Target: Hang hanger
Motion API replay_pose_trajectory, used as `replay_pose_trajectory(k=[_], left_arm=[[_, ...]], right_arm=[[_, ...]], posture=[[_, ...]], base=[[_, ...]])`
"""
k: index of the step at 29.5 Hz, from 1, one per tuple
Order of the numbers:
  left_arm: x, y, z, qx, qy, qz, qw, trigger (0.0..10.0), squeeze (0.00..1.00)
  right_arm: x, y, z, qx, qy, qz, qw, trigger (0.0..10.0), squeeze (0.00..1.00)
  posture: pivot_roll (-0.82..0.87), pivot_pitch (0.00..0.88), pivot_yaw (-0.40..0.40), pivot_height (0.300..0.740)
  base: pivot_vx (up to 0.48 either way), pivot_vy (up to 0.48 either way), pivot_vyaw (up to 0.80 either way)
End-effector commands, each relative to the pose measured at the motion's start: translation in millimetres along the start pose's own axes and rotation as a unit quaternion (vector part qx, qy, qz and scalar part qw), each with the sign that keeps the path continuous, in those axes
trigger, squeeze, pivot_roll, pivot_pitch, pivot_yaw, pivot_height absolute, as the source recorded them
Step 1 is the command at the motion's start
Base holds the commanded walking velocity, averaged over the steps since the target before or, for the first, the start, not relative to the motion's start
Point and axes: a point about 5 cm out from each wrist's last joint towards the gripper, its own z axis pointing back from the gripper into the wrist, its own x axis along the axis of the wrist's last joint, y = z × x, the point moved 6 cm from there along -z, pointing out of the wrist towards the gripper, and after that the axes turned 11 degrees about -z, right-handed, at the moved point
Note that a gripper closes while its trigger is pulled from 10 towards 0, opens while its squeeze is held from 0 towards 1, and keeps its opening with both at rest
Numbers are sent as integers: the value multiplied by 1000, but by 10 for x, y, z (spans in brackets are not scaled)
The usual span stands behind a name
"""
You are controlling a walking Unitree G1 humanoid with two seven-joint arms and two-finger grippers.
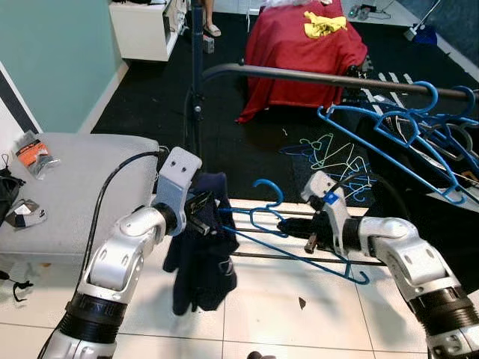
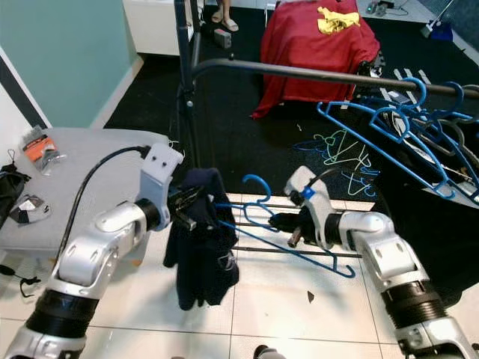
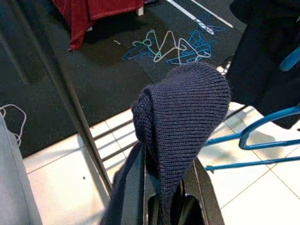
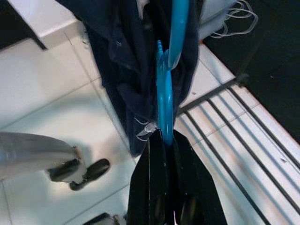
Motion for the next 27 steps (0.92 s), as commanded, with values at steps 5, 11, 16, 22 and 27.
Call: replay_pose_trajectory(k=[5,11,16,22,27], left_arm=[[189,-43,0,-6,-31,9,999,10000,0],[294,-112,13,-26,-53,16,998,10000,0],[430,-231,21,-56,-83,16,995,10000,0],[566,-391,40,-97,-112,16,989,10000,0],[711,-592,116,-152,-142,20,978,10000,0]], right_arm=[[-107,-46,-81,-17,18,8,1000,10000,0],[-173,-40,-130,-12,26,-1,1000,10000,0],[-226,-4,-169,9,30,-25,999,10000,0],[-280,13,-218,19,39,-34,998,10000,0],[-302,6,-284,19,41,-45,998,10000,0]], posture=[[-37,177,-25,740],[-38,181,-27,740],[-39,185,-30,740],[-43,187,-34,740],[-40,187,-37,740]], base=[[0,0,0],[0,0,0],[0,0,0],[0,0,0],[0,0,0]])
